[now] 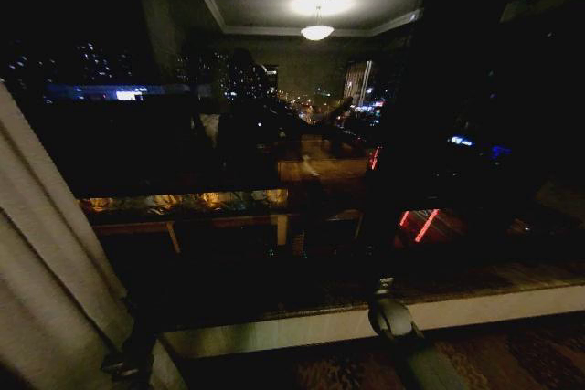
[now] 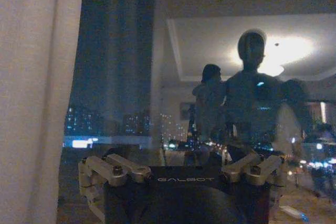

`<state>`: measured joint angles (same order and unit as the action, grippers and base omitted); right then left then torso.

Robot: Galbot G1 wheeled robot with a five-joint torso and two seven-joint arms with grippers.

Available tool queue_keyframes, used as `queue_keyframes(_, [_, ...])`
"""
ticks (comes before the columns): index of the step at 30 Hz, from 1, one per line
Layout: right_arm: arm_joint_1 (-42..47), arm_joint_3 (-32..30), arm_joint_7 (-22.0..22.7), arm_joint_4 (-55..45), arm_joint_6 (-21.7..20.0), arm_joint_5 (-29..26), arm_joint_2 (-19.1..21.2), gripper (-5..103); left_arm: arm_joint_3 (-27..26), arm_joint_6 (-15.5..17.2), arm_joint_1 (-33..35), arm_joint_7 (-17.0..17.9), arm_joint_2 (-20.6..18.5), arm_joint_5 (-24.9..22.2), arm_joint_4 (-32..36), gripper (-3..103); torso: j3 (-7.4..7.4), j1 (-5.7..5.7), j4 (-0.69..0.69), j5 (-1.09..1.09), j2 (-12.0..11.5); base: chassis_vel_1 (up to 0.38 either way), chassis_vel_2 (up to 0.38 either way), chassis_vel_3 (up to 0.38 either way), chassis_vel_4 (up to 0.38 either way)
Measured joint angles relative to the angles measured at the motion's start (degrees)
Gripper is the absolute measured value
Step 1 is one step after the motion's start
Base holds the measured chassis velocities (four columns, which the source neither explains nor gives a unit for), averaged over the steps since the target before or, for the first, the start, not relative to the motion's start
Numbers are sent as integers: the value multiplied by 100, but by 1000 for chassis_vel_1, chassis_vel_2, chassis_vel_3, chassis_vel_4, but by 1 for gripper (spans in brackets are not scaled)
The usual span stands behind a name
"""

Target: Open the curtains by pulling them apart, changing their state from closed to fully open.

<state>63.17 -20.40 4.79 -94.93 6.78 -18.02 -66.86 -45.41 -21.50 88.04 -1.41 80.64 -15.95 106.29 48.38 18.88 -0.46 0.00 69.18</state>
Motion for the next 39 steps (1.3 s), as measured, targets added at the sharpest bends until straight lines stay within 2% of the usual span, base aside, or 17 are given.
queue_keyframes(17, [0, 0, 0, 0, 0, 0, 0, 100, -6, -1, 2, 2, -4, -2, 0, 100, 0, 0, 1, -1, 0, -52, -68, 58, 57])
queue_keyframes(39, [0, 0, 0, 0, 0, 0, 1, 100, -5, 1, 3, 2, -4, -9, 2, 100, 0, 0, -1, 1, 0, -314, -311, 308, 306])
